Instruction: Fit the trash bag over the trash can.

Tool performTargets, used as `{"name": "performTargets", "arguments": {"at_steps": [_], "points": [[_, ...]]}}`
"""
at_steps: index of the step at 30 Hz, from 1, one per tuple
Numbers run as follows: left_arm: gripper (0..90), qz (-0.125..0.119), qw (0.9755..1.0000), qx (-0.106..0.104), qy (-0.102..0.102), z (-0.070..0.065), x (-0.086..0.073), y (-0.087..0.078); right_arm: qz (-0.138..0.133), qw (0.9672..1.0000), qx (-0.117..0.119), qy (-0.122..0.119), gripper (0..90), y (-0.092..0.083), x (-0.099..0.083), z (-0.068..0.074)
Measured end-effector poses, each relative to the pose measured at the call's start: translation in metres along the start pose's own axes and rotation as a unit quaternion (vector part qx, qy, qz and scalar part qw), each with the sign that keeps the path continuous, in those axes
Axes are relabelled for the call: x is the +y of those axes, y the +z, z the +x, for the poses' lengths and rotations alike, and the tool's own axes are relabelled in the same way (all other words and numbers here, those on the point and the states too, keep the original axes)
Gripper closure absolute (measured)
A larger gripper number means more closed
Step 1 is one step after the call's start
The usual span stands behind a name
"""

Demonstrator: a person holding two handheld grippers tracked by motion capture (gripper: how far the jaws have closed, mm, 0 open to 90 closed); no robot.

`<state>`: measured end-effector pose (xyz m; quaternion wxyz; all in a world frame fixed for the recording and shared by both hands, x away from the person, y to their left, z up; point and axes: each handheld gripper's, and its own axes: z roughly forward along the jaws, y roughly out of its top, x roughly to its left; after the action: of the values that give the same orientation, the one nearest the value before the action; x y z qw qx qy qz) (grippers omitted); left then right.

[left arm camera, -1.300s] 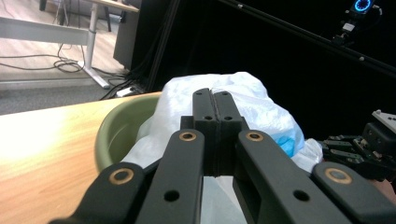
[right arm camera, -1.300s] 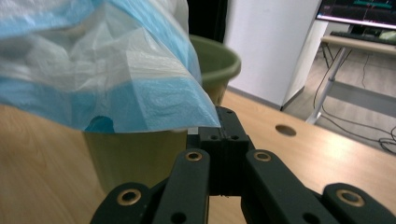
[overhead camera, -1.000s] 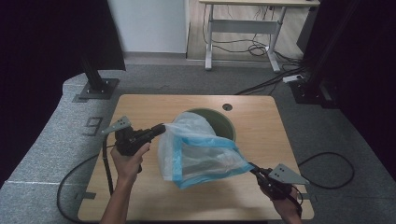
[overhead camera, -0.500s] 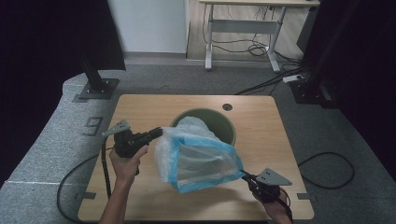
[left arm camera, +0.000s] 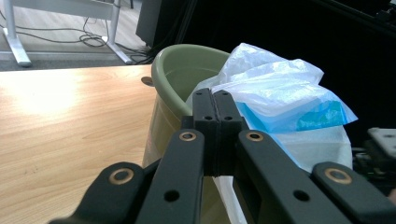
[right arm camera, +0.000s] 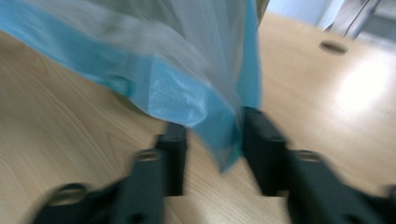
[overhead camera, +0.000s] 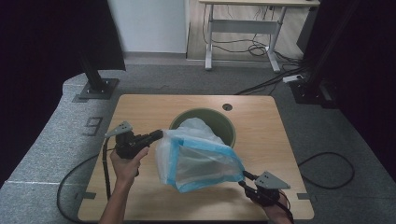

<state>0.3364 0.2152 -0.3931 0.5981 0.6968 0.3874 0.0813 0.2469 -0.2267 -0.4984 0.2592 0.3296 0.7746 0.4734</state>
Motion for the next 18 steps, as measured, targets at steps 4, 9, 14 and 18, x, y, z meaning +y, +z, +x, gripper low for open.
{"name": "performTargets", "arguments": {"at_steps": [4, 9, 14, 18], "points": [[89.9, -0.002, 1.0000, 0.000, 0.001, -0.001, 0.001, -0.001, -0.025, 0.9996, 0.008, 0.013, 47.5, -0.021, 0.015, 0.004], [89.8, -0.001, 1.0000, -0.003, 0.004, -0.004, 0.000, 0.000, -0.058, 0.9975, 0.010, 0.040, 46.1, -0.037, 0.032, -0.004], [89.8, -0.005, 1.0000, -0.001, 0.005, -0.005, 0.001, -0.003, -0.084, 0.9930, 0.026, 0.079, 45.5, -0.047, 0.046, -0.016], [89.8, -0.009, 1.0000, 0.000, 0.004, -0.004, 0.002, -0.005, -0.086, 0.9936, 0.029, 0.067, 44.4, -0.055, 0.050, -0.014]]}}
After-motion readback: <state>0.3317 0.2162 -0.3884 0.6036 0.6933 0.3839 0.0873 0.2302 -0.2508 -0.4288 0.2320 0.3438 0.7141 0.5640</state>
